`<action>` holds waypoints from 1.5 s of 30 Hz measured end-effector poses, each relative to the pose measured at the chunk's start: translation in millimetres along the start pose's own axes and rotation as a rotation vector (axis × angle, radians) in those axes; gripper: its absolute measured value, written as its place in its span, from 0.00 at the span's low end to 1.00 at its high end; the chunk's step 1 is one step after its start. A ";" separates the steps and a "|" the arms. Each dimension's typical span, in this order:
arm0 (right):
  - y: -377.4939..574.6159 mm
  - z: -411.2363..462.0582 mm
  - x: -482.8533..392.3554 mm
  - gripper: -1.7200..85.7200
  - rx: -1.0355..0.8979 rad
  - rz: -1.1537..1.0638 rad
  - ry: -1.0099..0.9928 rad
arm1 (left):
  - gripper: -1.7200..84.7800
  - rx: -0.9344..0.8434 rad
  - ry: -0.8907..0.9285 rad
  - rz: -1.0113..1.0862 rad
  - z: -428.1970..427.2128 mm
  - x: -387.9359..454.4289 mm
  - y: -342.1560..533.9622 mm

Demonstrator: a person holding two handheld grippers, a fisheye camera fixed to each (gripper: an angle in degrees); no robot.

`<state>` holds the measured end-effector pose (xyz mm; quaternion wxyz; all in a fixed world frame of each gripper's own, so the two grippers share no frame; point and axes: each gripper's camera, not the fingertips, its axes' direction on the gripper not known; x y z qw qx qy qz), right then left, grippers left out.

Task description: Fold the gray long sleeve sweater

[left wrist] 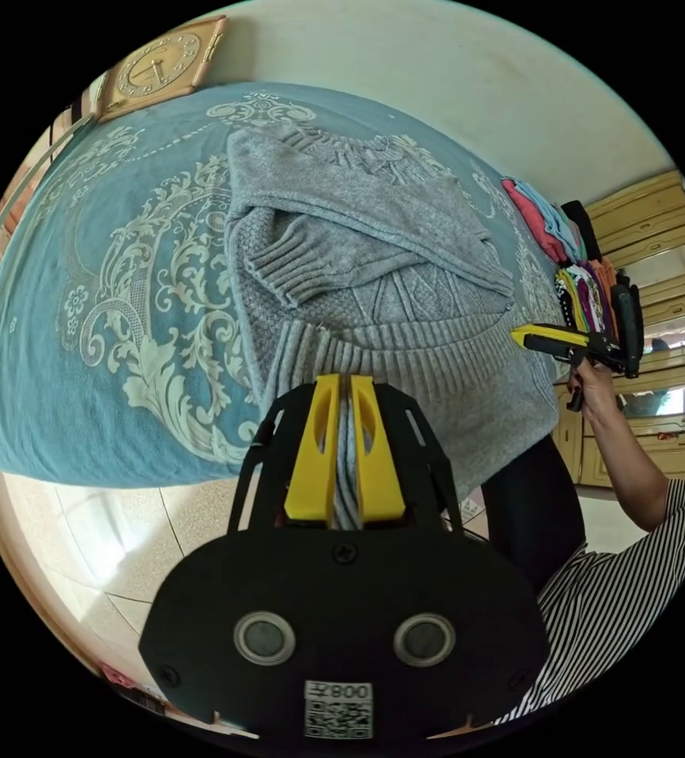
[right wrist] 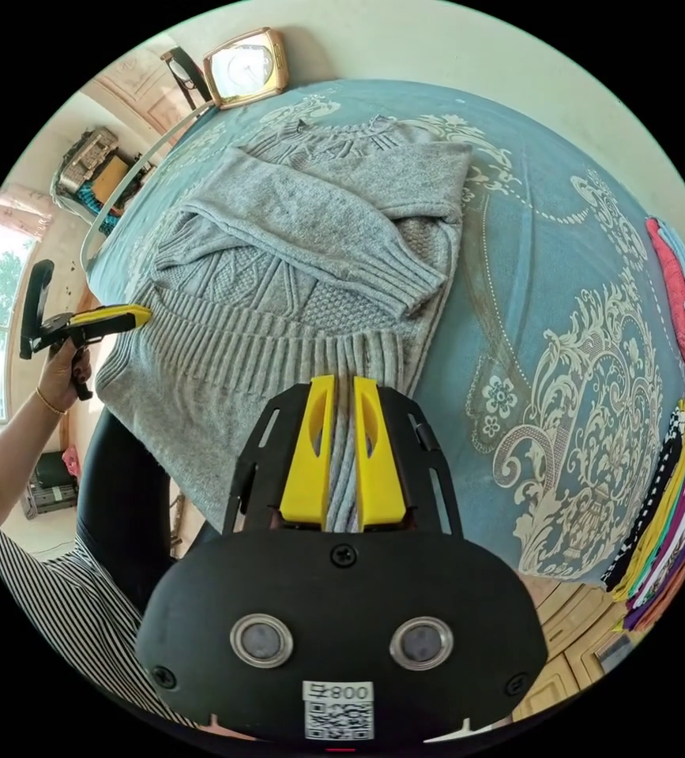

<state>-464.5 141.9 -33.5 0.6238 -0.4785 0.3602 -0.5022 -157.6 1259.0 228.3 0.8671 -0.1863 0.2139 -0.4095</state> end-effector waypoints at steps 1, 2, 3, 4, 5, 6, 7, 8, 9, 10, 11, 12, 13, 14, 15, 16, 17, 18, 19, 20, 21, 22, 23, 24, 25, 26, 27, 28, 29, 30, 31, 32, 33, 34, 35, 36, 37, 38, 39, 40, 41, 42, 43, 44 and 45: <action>0.0 -0.9 -0.3 0.06 -0.002 0.007 0.004 | 0.05 0.005 0.001 0.004 -2.8 1.9 -0.3; 0.1 -1.7 -0.3 0.05 -0.001 0.006 0.002 | 0.05 0.011 0.007 0.004 -4.9 2.7 -0.2; 0.4 -4.4 0.6 0.04 -0.004 0.003 -0.015 | 0.05 0.029 0.023 0.001 -10.9 3.9 0.6; 1.6 -10.9 2.5 0.04 0.007 0.009 -0.033 | 0.05 0.060 0.035 -0.001 -19.0 4.8 2.3; 3.1 -15.8 3.8 0.04 0.024 0.013 -0.041 | 0.05 0.075 0.042 -0.004 -23.1 4.9 3.2; 7.0 -27.5 6.9 0.03 0.065 0.020 -0.065 | 0.05 0.103 0.058 -0.011 -31.0 4.2 5.0; 11.2 -38.3 10.9 0.03 0.097 0.027 -0.093 | 0.05 0.130 0.068 -0.022 -37.7 2.5 6.2; 13.3 -42.9 13.3 0.03 0.113 0.035 -0.104 | 0.05 0.142 0.075 -0.027 -40.4 1.3 6.2; 17.3 -51.6 18.9 0.03 0.149 0.054 -0.130 | 0.05 0.160 0.089 -0.038 -43.9 -2.0 4.9; 20.0 -57.9 25.7 0.03 0.178 0.075 -0.160 | 0.05 0.163 0.089 -0.049 -44.6 -5.8 1.7; 20.6 -59.7 29.4 0.03 0.188 0.085 -0.177 | 0.05 0.160 0.081 -0.054 -43.7 -7.5 -0.4; 20.0 -59.9 36.0 0.03 0.190 0.106 -0.187 | 0.04 0.154 0.064 -0.062 -40.4 -10.9 -4.9; 18.2 -56.7 40.5 0.03 0.181 0.118 -0.166 | 0.04 0.141 0.062 -0.064 -34.3 -14.5 -10.2; 16.8 -53.8 42.4 0.03 0.172 0.122 -0.155 | 0.05 0.128 0.059 -0.066 -30.0 -16.5 -13.0; 13.5 -45.4 45.8 0.03 0.141 0.128 -0.132 | 0.05 0.091 0.037 -0.063 -19.5 -19.7 -18.0; 10.3 -34.9 48.1 0.03 0.100 0.130 -0.115 | 0.05 0.041 0.009 -0.071 -8.4 -23.7 -21.5; 8.8 -29.1 48.8 0.03 0.077 0.126 -0.108 | 0.05 0.028 0.008 -0.072 -4.8 -25.5 -22.2; 7.2 -20.4 49.7 0.03 0.045 0.122 -0.098 | 0.05 0.043 0.016 -0.075 -5.5 -29.0 -21.3; 8.3 -21.5 50.9 0.03 0.065 0.119 -0.087 | 0.05 0.053 0.025 -0.080 -9.3 -33.2 -19.9; 8.4 -22.7 52.1 0.03 0.066 0.119 -0.082 | 0.05 0.060 0.032 -0.081 -11.6 -35.3 -18.7; 8.7 -24.2 55.9 0.03 0.062 0.124 -0.082 | 0.06 0.077 0.044 -0.082 -17.5 -39.4 -15.1; 10.1 -27.3 61.0 0.03 0.065 0.135 -0.095 | 0.06 0.106 0.040 -0.088 -26.4 -43.6 -9.9; 11.4 -30.2 63.1 0.03 0.073 0.133 -0.101 | 0.07 0.120 0.044 -0.088 -31.0 -45.9 -7.1; 15.2 -37.7 67.3 0.03 0.103 0.133 -0.098 | 0.08 0.144 0.062 -0.093 -40.2 -51.7 -1.0; 19.8 -45.3 73.1 0.04 0.121 0.153 -0.090 | 0.09 0.171 0.079 -0.102 -49.4 -58.9 6.8; 22.4 -49.1 76.0 0.04 0.126 0.157 -0.091 | 0.09 0.184 0.082 -0.111 -53.5 -63.0 11.3; 29.4 -56.4 82.4 0.04 0.144 0.165 -0.100 | 0.10 0.196 0.084 -0.133 -59.8 -72.4 21.0; 38.0 -62.3 90.1 0.05 0.159 0.178 -0.129 | 0.11 0.206 0.087 -0.161 -64.4 -83.2 31.6; 42.5 -64.7 94.3 0.05 0.161 0.184 -0.150 | 0.11 0.207 0.089 -0.175 -65.7 -89.0 37.0; 52.7 -69.2 103.0 0.06 0.167 0.202 -0.178 | 0.12 0.192 0.104 -0.209 -65.8 -101.6 48.0; 64.0 -73.1 111.1 0.07 0.169 0.218 -0.197 | 0.12 0.182 0.133 -0.240 -65.3 -113.7 60.2; 70.1 -74.9 115.1 0.08 0.167 0.222 -0.212 | 0.12 0.178 0.146 -0.257 -64.8 -119.5 66.7; 83.8 -77.9 123.1 0.08 0.168 0.233 -0.247 | 0.13 0.167 0.189 -0.293 -62.7 -131.3 80.3; 98.7 -79.0 131.6 0.09 0.162 0.248 -0.298 | 0.13 0.160 0.258 -0.329 -59.9 -142.5 94.7; 106.4 -78.7 136.1 0.09 0.155 0.259 -0.327 | 0.13 0.161 0.288 -0.347 -58.5 -147.3 101.9; 122.6 -77.0 145.3 0.10 0.139 0.288 -0.379 | 0.13 0.159 0.340 -0.378 -55.1 -155.7 115.6; 139.4 -75.5 153.8 0.10 0.139 0.316 -0.427 | 0.13 0.161 0.385 -0.402 -51.8 -162.4 127.2; 147.8 -74.7 157.9 0.10 0.144 0.329 -0.450 | 0.13 0.161 0.404 -0.415 -49.9 -165.4 132.2; 163.0 -72.2 165.3 0.11 0.153 0.361 -0.483 | 0.13 0.161 0.438 -0.437 -45.5 -170.9 139.0; 175.7 -67.9 172.3 0.11 0.160 0.388 -0.525 | 0.12 0.158 0.481 -0.453 -39.8 -176.1 142.2; 180.7 -65.2 175.7 0.11 0.162 0.400 -0.553 | 0.11 0.157 0.504 -0.456 -37.0 -178.2 142.5; 187.8 -59.1 181.1 0.11 0.168 0.420 -0.599 | 0.10 0.159 0.530 -0.453 -33.3 -181.3 141.5; 190.8 -52.5 184.5 0.10 0.169 0.430 -0.623 | 0.09 0.151 0.534 -0.457 -31.6 -184.0 139.0; 190.5 -48.9 185.6 0.10 0.162 0.430 -0.631 | 0.09 0.151 0.535 -0.455 -32.1 -185.0 137.2; 187.2 -41.6 187.1 0.09 0.131 0.424 -0.636 | 0.08 0.150 0.532 -0.447 -35.3 -186.5 133.1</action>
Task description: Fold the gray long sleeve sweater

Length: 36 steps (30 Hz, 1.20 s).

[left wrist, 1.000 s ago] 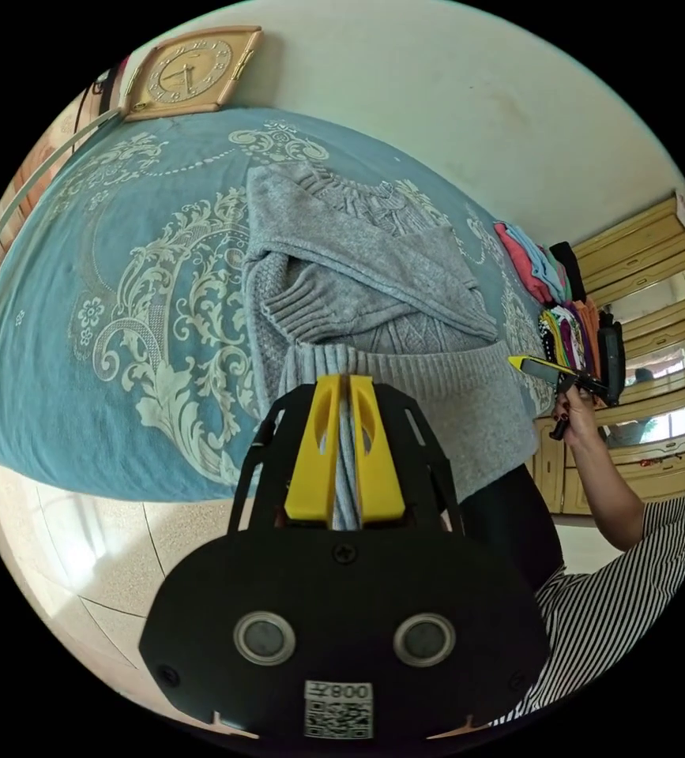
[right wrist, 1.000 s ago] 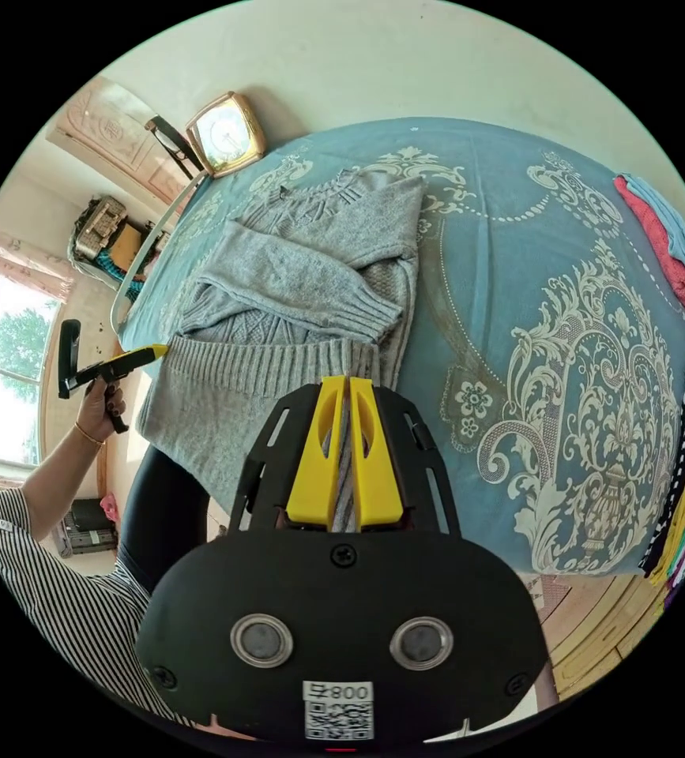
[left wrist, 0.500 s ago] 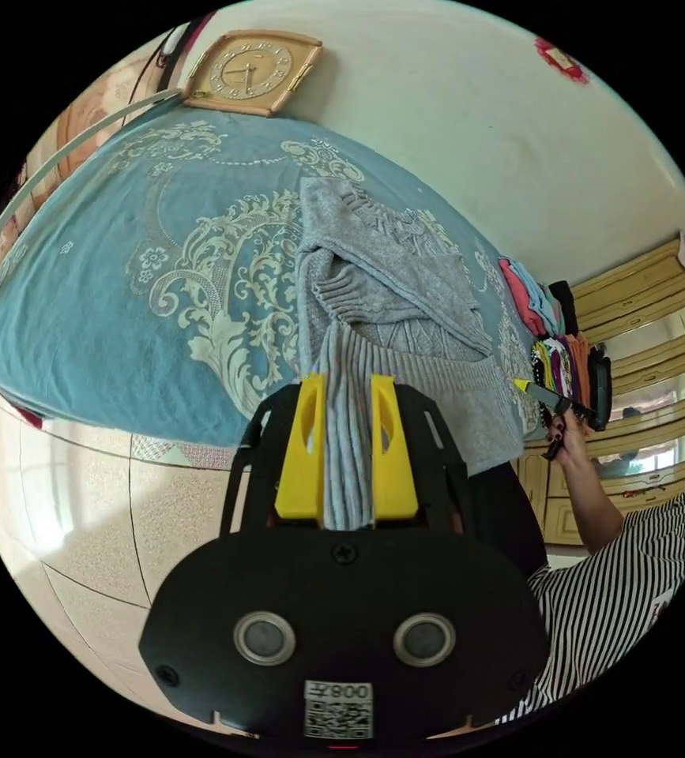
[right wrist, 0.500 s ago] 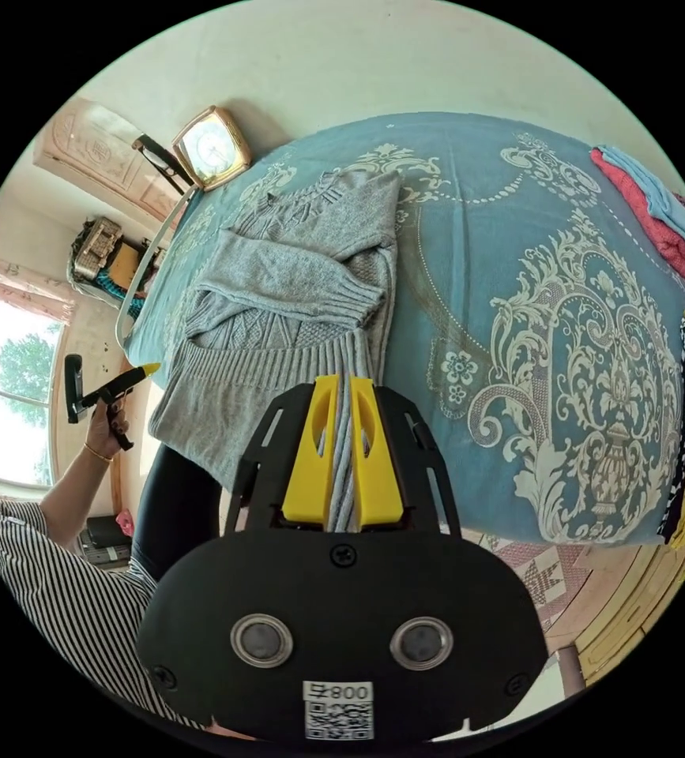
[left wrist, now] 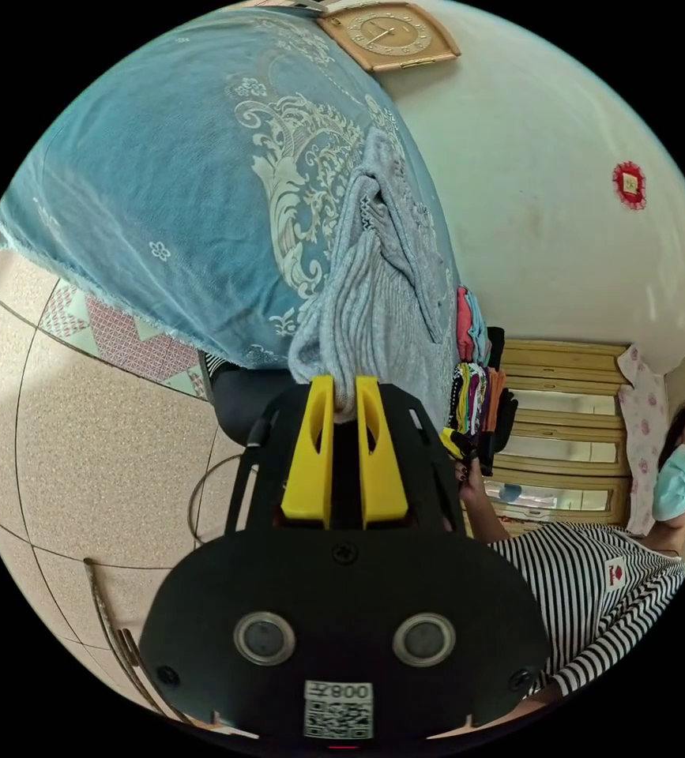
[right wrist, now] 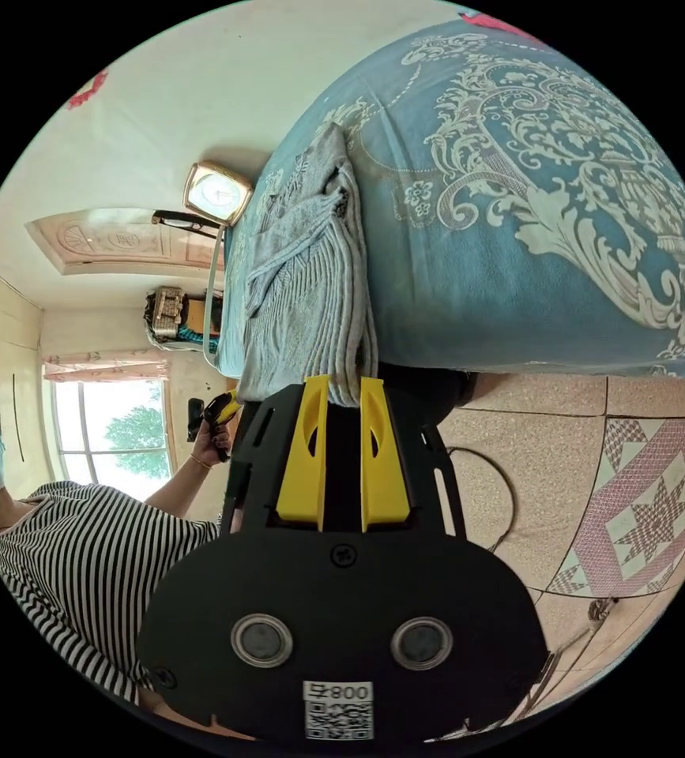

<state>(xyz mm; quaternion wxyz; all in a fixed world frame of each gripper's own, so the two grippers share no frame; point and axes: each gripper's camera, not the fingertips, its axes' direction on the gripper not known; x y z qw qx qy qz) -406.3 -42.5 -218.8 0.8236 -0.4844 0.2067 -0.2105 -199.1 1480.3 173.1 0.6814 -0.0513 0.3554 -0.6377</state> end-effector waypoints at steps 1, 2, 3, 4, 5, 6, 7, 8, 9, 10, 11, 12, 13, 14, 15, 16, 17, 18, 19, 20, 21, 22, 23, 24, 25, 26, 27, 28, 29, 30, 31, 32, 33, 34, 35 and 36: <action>-4.8 5.0 2.3 0.08 -0.033 0.004 -0.001 | 0.07 0.008 -0.005 0.009 -6.1 4.5 -4.3; -7.1 6.1 2.6 0.07 -0.050 0.003 -0.006 | 0.07 0.017 -0.003 0.019 -10.1 7.7 -6.4; -11.6 3.9 1.1 0.06 -0.070 -0.001 -0.017 | 0.07 0.028 -0.001 0.041 -18.9 14.9 -10.7; -14.8 -3.7 -3.0 0.06 -0.069 -0.018 -0.017 | 0.07 0.037 -0.010 0.063 -27.0 22.0 -14.3; -16.3 -8.1 -4.9 0.06 -0.070 -0.025 -0.015 | 0.07 0.038 -0.019 0.072 -30.1 24.9 -16.0; -19.1 -16.0 -7.2 0.05 -0.082 -0.034 -0.001 | 0.07 0.034 -0.040 0.077 -33.5 27.6 -19.2; -21.3 -21.2 -6.9 0.05 -0.103 -0.034 0.019 | 0.07 0.022 -0.057 0.066 -32.1 25.4 -22.1; -21.7 -22.9 -5.5 0.05 -0.108 -0.030 0.030 | 0.07 0.007 -0.066 0.054 -29.2 22.5 -23.3; -22.0 -22.6 0.1 0.05 -0.126 -0.012 0.040 | 0.07 -0.030 -0.099 0.020 -21.4 14.7 -24.8; -21.6 -18.0 8.2 0.05 -0.151 0.012 0.037 | 0.07 -0.049 -0.125 0.000 -15.3 8.1 -24.5; -21.1 -15.2 12.3 0.05 -0.157 0.025 0.032 | 0.08 -0.049 -0.117 -0.007 -13.3 5.5 -23.8; -20.2 -10.3 18.6 0.05 -0.155 0.044 0.001 | 0.08 -0.036 -0.076 -0.024 -12.6 2.1 -21.7; -19.9 -7.3 20.8 0.05 -0.147 0.059 -0.020 | 0.09 -0.002 -0.051 -0.024 -16.0 2.7 -19.0; -20.0 -7.1 20.1 0.05 -0.136 0.062 -0.018 | 0.09 0.015 -0.051 -0.022 -18.4 4.1 -17.8; -21.0 -7.7 16.6 0.05 -0.118 0.058 -0.003 | 0.09 0.036 -0.061 -0.014 -23.1 8.0 -16.6; -23.1 -9.3 12.3 0.05 -0.107 0.055 0.031 | 0.10 0.056 -0.087 -0.003 -28.1 13.8 -16.8; -24.4 -11.1 10.3 0.05 -0.095 0.062 0.062 | 0.10 0.069 -0.106 0.006 -30.7 18.1 -17.4; -27.3 -15.8 5.0 0.05 -0.070 0.072 0.125 | 0.10 0.087 -0.134 0.038 -33.8 28.7 -20.5; -31.0 -20.6 -4.5 0.05 -0.040 0.053 0.175 | 0.10 0.091 -0.154 0.078 -32.8 41.4 -26.6; -33.3 -22.5 -10.4 0.05 -0.022 0.042 0.197 | 0.10 0.086 -0.166 0.099 -30.4 48.1 -30.8; -39.7 -23.2 -25.1 0.06 0.009 0.001 0.224 | 0.10 0.065 -0.198 0.143 -22.1 61.9 -41.1; -48.9 -18.0 -41.7 0.06 0.020 -0.052 0.248 | 0.11 0.037 -0.234 0.187 -9.8 75.5 -53.3; -54.4 -13.4 -50.3 0.06 0.019 -0.078 0.268 | 0.11 0.023 -0.251 0.205 -2.9 81.8 -59.7; -66.3 -0.8 -66.5 0.07 0.011 -0.125 0.321 | 0.11 -0.004 -0.284 0.239 11.5 94.1 -72.6; -78.6 14.0 -80.3 0.07 -0.003 -0.162 0.359 | 0.11 -0.028 -0.316 0.269 25.7 106.4 -85.0; -84.0 21.0 -85.9 0.08 -0.009 -0.181 0.369 | 0.11 -0.033 -0.332 0.282 31.5 112.3 -90.3; -94.6 34.6 -95.1 0.08 -0.013 -0.199 0.387 | 0.11 -0.035 -0.366 0.311 42.0 123.9 -99.3; -103.3 45.4 -103.2 0.08 -0.008 -0.212 0.386 | 0.10 -0.039 -0.411 0.332 52.1 133.7 -106.8; -106.9 50.2 -107.5 0.08 -0.002 -0.221 0.385 | 0.10 -0.043 -0.430 0.339 57.2 137.8 -110.0; -112.8 60.2 -115.7 0.08 0.006 -0.237 0.412 | 0.10 -0.064 -0.454 0.359 68.1 144.9 -115.4; -117.5 71.3 -122.4 0.08 0.004 -0.249 0.461 | 0.09 -0.091 -0.481 0.376 79.0 150.5 -118.6; -119.4 77.0 -125.0 0.08 -0.001 -0.255 0.480 | 0.08 -0.104 -0.493 0.386 84.1 153.1 -119.4; -122.2 88.2 -128.1 0.07 -0.017 -0.261 0.514 | 0.07 -0.122 -0.516 0.399 91.5 158.2 -119.7; -124.0 98.7 -129.2 0.07 -0.042 -0.255 0.530 | 0.07 -0.122 -0.526 0.409 93.8 164.2 -118.6; -124.2 102.5 -130.1 0.06 -0.051 -0.254 0.528 | 0.06 -0.124 -0.524 0.412 94.2 167.1 -117.8; -122.4 106.2 -134.1 0.06 -0.049 -0.267 0.527 | 0.06 -0.116 -0.526 0.412 92.7 173.0 -115.6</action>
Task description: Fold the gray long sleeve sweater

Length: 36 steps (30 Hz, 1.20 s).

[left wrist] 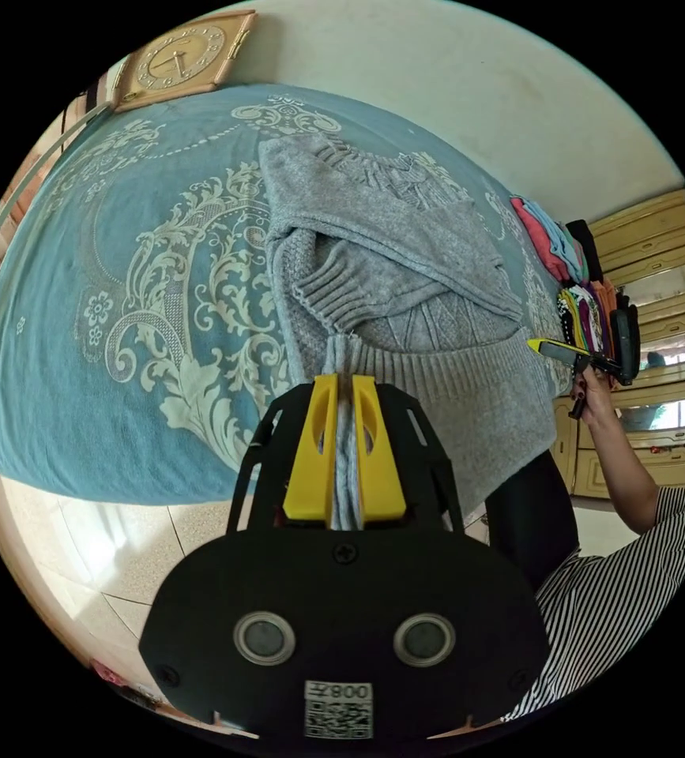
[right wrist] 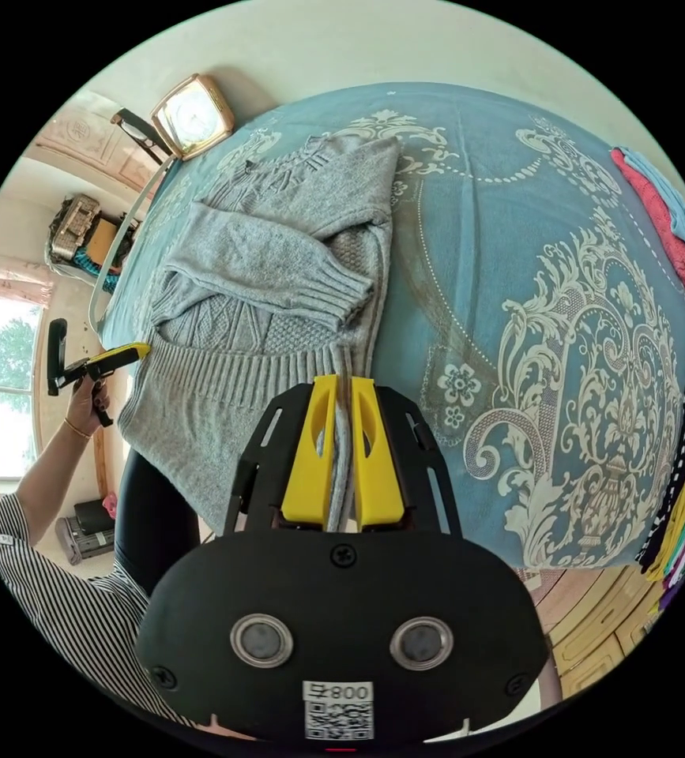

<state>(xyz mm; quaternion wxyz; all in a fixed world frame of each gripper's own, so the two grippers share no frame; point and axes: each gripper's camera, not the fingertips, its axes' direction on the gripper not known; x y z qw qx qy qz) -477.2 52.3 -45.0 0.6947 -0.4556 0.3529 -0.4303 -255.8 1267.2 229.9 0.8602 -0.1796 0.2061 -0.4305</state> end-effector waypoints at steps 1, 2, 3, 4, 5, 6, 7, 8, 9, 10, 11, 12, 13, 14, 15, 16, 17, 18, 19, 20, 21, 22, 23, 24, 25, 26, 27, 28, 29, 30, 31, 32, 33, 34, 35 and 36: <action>0.8 -2.5 -5.2 0.05 0.007 -0.001 0.007 | 0.06 0.026 -0.001 -0.001 -7.5 5.0 1.3; 1.3 -4.9 -8.3 0.05 0.014 -0.007 0.008 | 0.06 0.041 0.000 -0.003 -11.6 7.2 2.0; 2.5 -10.9 -14.7 0.04 0.035 -0.018 0.016 | 0.05 0.067 0.001 -0.011 -18.8 10.7 2.8; 3.2 -16.7 -20.4 0.04 0.058 -0.028 0.026 | 0.05 0.089 0.001 -0.016 -24.1 13.7 2.1; 3.0 -18.9 -22.6 0.04 0.067 -0.030 0.030 | 0.05 0.095 0.000 -0.018 -25.7 15.0 1.0; 1.4 -21.3 -25.6 0.04 0.079 -0.029 0.029 | 0.05 0.097 -0.004 -0.023 -25.8 17.3 -2.4; -1.8 -19.9 -27.3 0.04 0.078 -0.023 0.020 | 0.05 0.088 -0.026 -0.038 -22.8 18.9 -6.2; -3.7 -17.7 -28.0 0.04 0.072 -0.018 0.017 | 0.05 0.086 -0.035 -0.046 -21.1 19.5 -8.1; -6.8 -13.1 -29.2 0.04 0.074 -0.005 0.026 | 0.05 0.085 -0.024 -0.065 -17.6 18.9 -11.3; -9.8 -7.6 -29.5 0.03 0.069 0.013 0.029 | 0.05 0.086 -0.006 -0.104 -14.1 15.9 -12.7; -11.3 -4.1 -29.3 0.03 0.062 0.024 0.024 | 0.05 0.084 -0.002 -0.121 -12.0 14.4 -12.9; -13.1 3.8 -28.7 0.03 0.045 0.044 0.025 | 0.05 0.070 0.003 -0.135 -7.0 12.7 -12.8; -12.7 9.3 -28.3 0.03 0.041 0.062 0.025 | 0.05 0.077 0.024 -0.144 -5.6 12.3 -11.1; -12.0 11.1 -28.2 0.03 0.043 0.070 0.018 | 0.05 0.081 0.031 -0.150 -6.7 12.7 -10.2; -10.1 12.9 -27.9 0.03 0.045 0.085 -0.004 | 0.05 0.086 0.029 -0.147 -10.2 15.8 -8.7; -8.0 11.9 -28.7 0.03 0.052 0.092 -0.023 | 0.05 0.101 0.017 -0.136 -15.2 21.1 -5.9; -6.9 10.8 -29.8 0.03 0.056 0.091 -0.028 | 0.05 0.109 0.011 -0.131 -18.0 23.8 -4.2; -4.3 7.5 -33.3 0.03 0.069 0.083 -0.032 | 0.05 0.126 0.005 -0.126 -24.1 29.1 -0.1; -1.8 4.4 -37.7 0.03 0.079 0.075 -0.025 | 0.05 0.161 0.001 -0.127 -32.1 34.7 5.3; -0.6 2.5 -39.6 0.03 0.086 0.079 -0.014 | 0.05 0.178 -0.002 -0.131 -36.2 37.4 8.2; 2.0 -2.3 -43.5 0.03 0.105 0.091 0.011 | 0.05 0.210 0.005 -0.132 -43.8 44.2 13.7; 5.0 -7.9 -48.8 0.02 0.124 0.093 0.031 | 0.05 0.243 0.022 -0.107 -49.6 54.7 18.8; 6.7 -10.8 -51.7 0.02 0.133 0.094 0.038 | 0.05 0.252 0.026 -0.090 -51.1 60.6 20.6; 10.7 -17.3 -59.3 0.02 0.161 0.081 0.042 | 0.04 0.249 0.022 -0.054 -50.7 73.3 22.3; 14.6 -22.3 -70.0 0.02 0.185 0.045 0.041 | 0.04 0.219 -0.005 -0.011 -45.5 85.8 21.2; 16.1 -23.6 -76.1 0.02 0.193 0.022 0.039 | 0.04 0.196 -0.033 0.004 -41.3 91.3 20.1; 17.6 -22.7 -89.5 0.02 0.196 -0.028 0.044 | 0.03 0.151 -0.101 0.018 -30.6 99.7 17.5; 16.1 -16.6 -102.2 0.02 0.175 -0.071 0.067 | 0.03 0.093 -0.162 0.050 -16.3 105.9 14.3; 14.4 -11.0 -108.2 0.02 0.154 -0.091 0.087 | 0.03 0.054 -0.190 0.056 -7.7 107.3 12.5; 9.7 4.8 -119.0 0.02 0.091 -0.131 0.147 | 0.03 0.025 -0.203 0.061 3.2 108.6 11.4; 5.1 27.1 -126.4 0.02 0.008 -0.164 0.222 | 0.02 0.051 -0.201 0.060 2.3 109.6 13.8; 3.3 38.7 -128.3 0.02 -0.035 -0.167 0.253 | 0.02 0.048 -0.200 0.059 2.5 109.7 14.6; 6.6 41.6 -135.2 0.02 0.019 -0.182 0.287 | 0.02 0.049 -0.201 0.067 1.6 110.1 17.0; 9.6 44.6 -140.9 0.02 0.042 -0.199 0.319 | 0.02 0.044 -0.192 0.071 0.1 108.9 19.1; 10.0 46.4 -142.7 0.02 0.037 -0.203 0.332 | 0.02 0.035 -0.185 0.068 -1.4 107.6 19.6; 10.9 46.9 -144.1 0.02 0.032 -0.210 0.343 | 0.02 0.018 -0.169 0.048 -7.2 105.1 20.1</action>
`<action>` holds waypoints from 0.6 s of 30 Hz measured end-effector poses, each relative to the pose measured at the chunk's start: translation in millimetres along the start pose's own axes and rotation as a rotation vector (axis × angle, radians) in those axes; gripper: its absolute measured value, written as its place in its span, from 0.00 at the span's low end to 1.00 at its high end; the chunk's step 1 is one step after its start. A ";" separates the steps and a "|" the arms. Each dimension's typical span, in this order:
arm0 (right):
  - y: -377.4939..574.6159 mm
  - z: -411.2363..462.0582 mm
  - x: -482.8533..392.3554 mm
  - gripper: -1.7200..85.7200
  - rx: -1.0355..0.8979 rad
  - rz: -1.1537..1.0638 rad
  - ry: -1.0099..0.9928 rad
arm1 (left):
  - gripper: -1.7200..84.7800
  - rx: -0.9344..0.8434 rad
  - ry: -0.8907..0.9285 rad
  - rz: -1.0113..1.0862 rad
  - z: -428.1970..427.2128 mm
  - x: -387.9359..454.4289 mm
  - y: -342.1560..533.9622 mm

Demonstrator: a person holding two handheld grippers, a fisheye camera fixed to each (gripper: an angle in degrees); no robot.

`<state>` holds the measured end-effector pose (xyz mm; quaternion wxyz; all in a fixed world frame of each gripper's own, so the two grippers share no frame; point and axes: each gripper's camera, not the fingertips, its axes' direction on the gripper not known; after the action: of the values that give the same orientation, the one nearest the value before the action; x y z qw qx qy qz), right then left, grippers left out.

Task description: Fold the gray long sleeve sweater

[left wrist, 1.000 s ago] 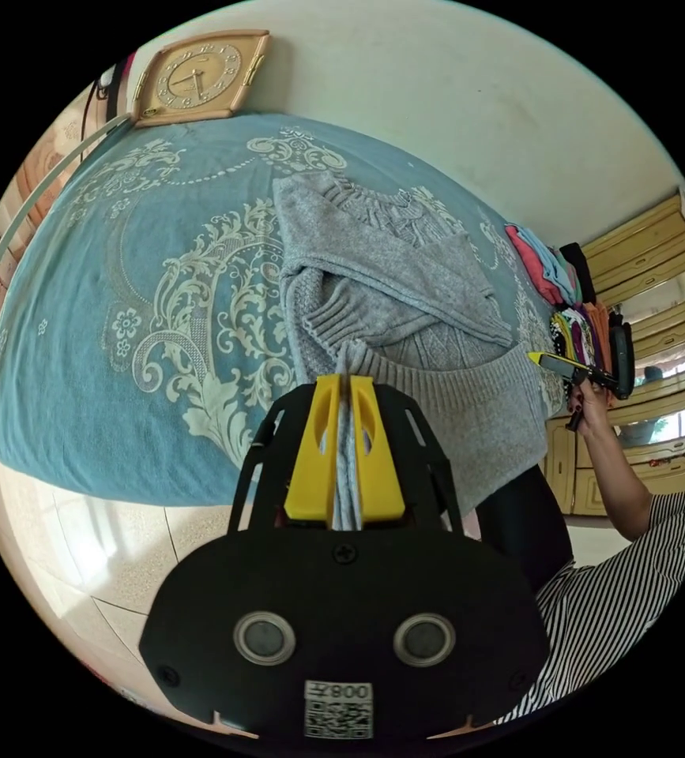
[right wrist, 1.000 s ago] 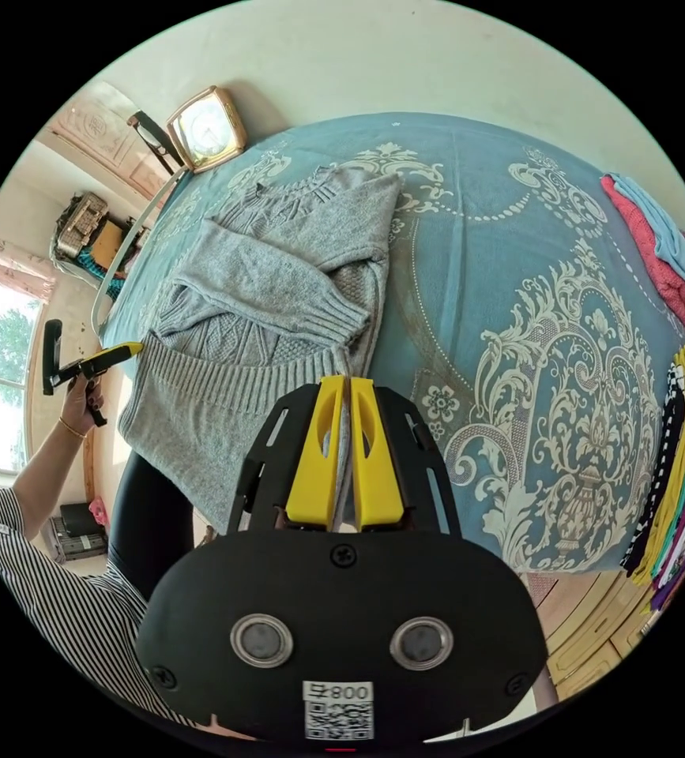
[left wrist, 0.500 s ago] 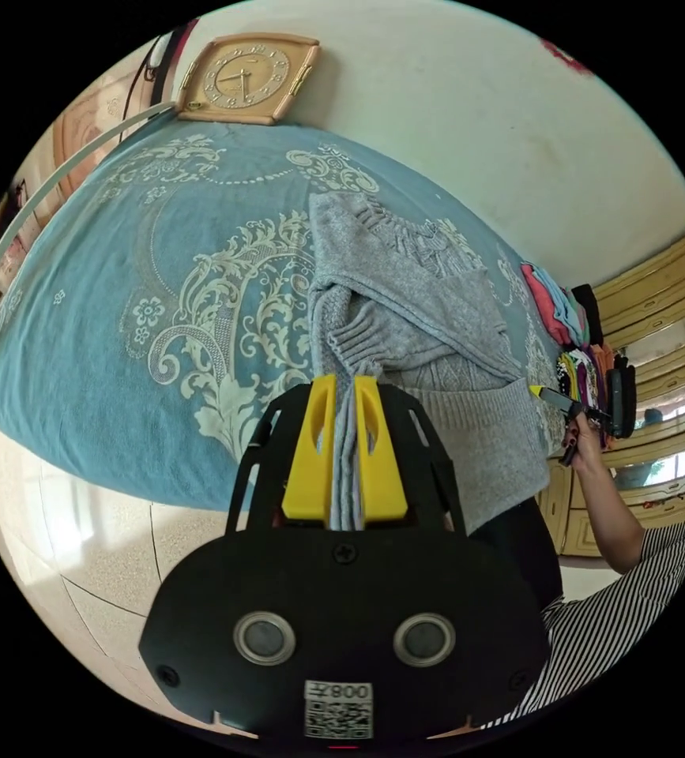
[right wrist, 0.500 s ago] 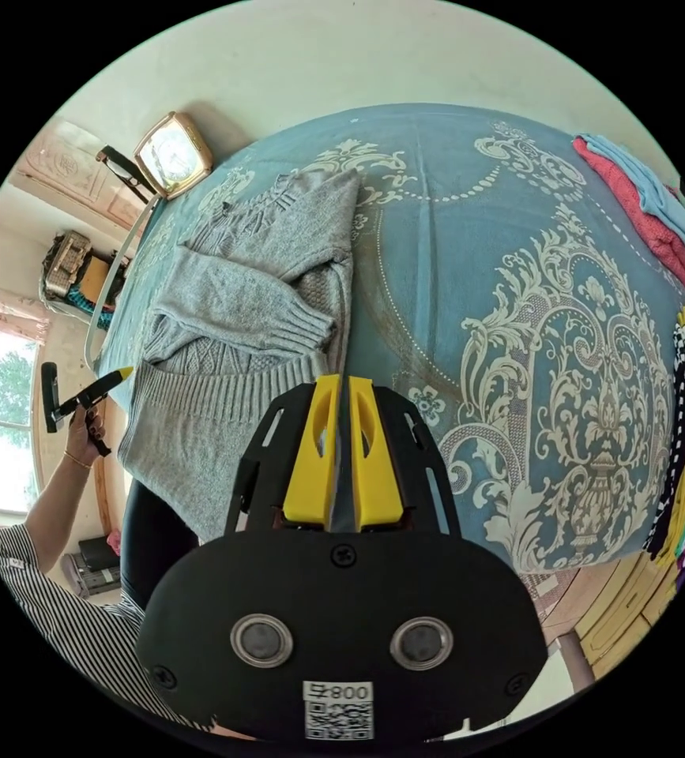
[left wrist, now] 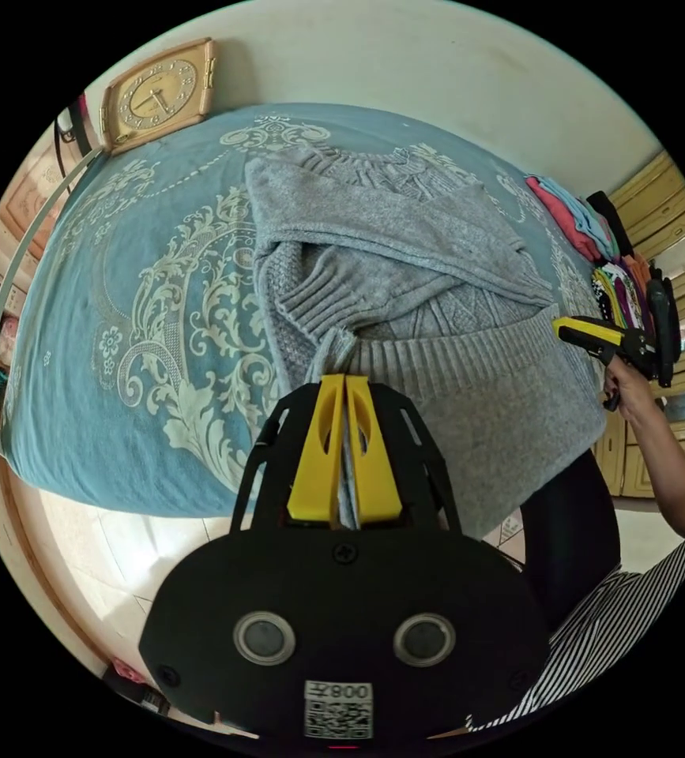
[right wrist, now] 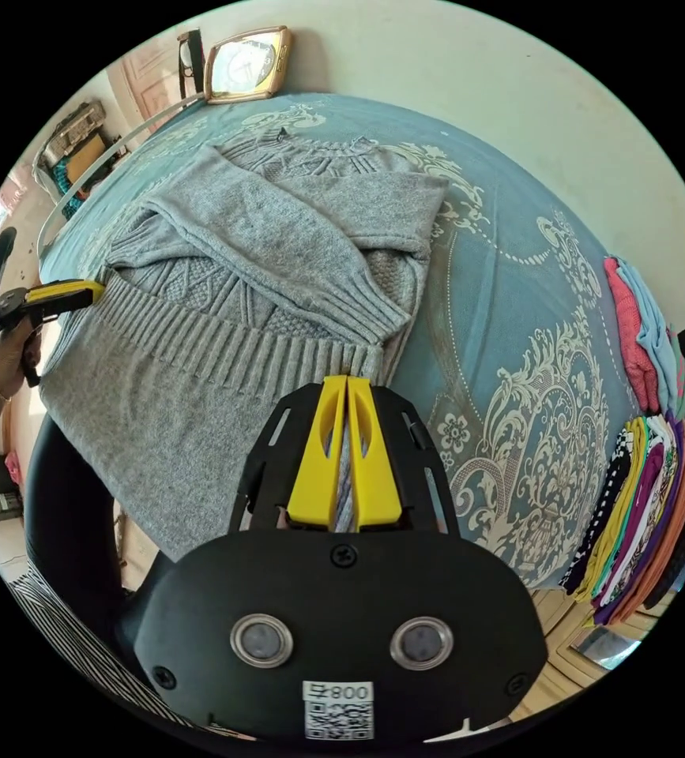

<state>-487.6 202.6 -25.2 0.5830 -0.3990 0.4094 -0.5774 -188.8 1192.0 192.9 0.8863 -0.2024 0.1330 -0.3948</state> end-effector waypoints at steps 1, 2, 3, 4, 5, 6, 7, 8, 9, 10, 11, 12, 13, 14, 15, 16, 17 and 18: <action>-0.4 -1.6 3.1 0.02 -0.018 0.005 -0.013 | 0.02 0.029 0.013 -0.008 -9.4 -1.2 3.2; -0.6 -3.3 5.9 0.02 -0.027 0.011 -0.026 | 0.02 0.061 0.017 -0.006 -15.4 -0.6 6.2; 0.3 -9.4 12.8 0.02 -0.031 0.033 -0.061 | 0.02 0.106 0.017 0.004 -24.3 1.4 11.7; 5.0 -19.6 19.5 0.02 0.020 0.058 -0.092 | 0.02 0.112 0.005 0.008 -26.1 2.7 15.2; 8.0 -24.4 22.5 0.02 0.051 0.071 -0.104 | 0.02 0.097 -0.003 0.011 -23.2 2.9 15.8; 12.2 -28.2 27.4 0.02 0.086 0.086 -0.121 | 0.02 0.020 -0.015 0.011 -9.2 0.6 15.1; 12.5 -19.8 32.1 0.02 0.062 0.092 -0.137 | 0.02 -0.026 -0.012 0.017 3.6 -3.9 16.2; 11.2 -11.3 34.7 0.02 0.023 0.092 -0.148 | 0.02 0.008 -0.005 0.014 0.4 -7.3 18.9; 10.6 7.5 40.2 0.02 -0.049 0.082 -0.163 | 0.02 -0.015 0.038 -0.022 -2.0 -17.7 19.7; 14.2 4.4 50.5 0.02 0.006 0.101 -0.202 | 0.03 -0.017 0.082 -0.054 -8.7 -28.5 23.1; 13.6 4.4 56.5 0.02 -0.017 0.115 -0.226 | 0.03 0.002 0.098 -0.062 -14.4 -33.0 27.0; 14.9 1.5 67.2 0.02 -0.031 0.134 -0.259 | 0.03 0.052 0.122 -0.062 -28.1 -40.4 38.3; 22.7 -6.4 77.7 0.02 0.009 0.158 -0.277 | 0.03 0.077 0.143 -0.057 -40.1 -48.1 52.2; 27.7 -10.4 82.9 0.03 0.025 0.167 -0.286 | 0.03 0.082 0.152 -0.060 -45.2 -52.8 60.4; 39.6 -17.5 93.2 0.03 0.044 0.176 -0.310 | 0.04 0.090 0.168 -0.083 -53.5 -64.5 79.8; 54.8 -23.1 104.2 0.03 0.062 0.195 -0.344 | 0.04 0.089 0.205 -0.114 -58.7 -79.1 102.6; 64.0 -25.2 110.1 0.03 0.070 0.206 -0.369 | 0.05 0.090 0.229 -0.134 -60.3 -87.4 115.2; 84.5 -27.4 122.4 0.04 0.077 0.225 -0.431 | 0.06 0.096 0.285 -0.188 -61.3 -106.4 143.9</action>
<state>-484.2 81.7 -116.0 0.7323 -0.4423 0.2952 -0.4253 -189.6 1343.8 80.1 0.8263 -0.1133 0.2189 -0.5064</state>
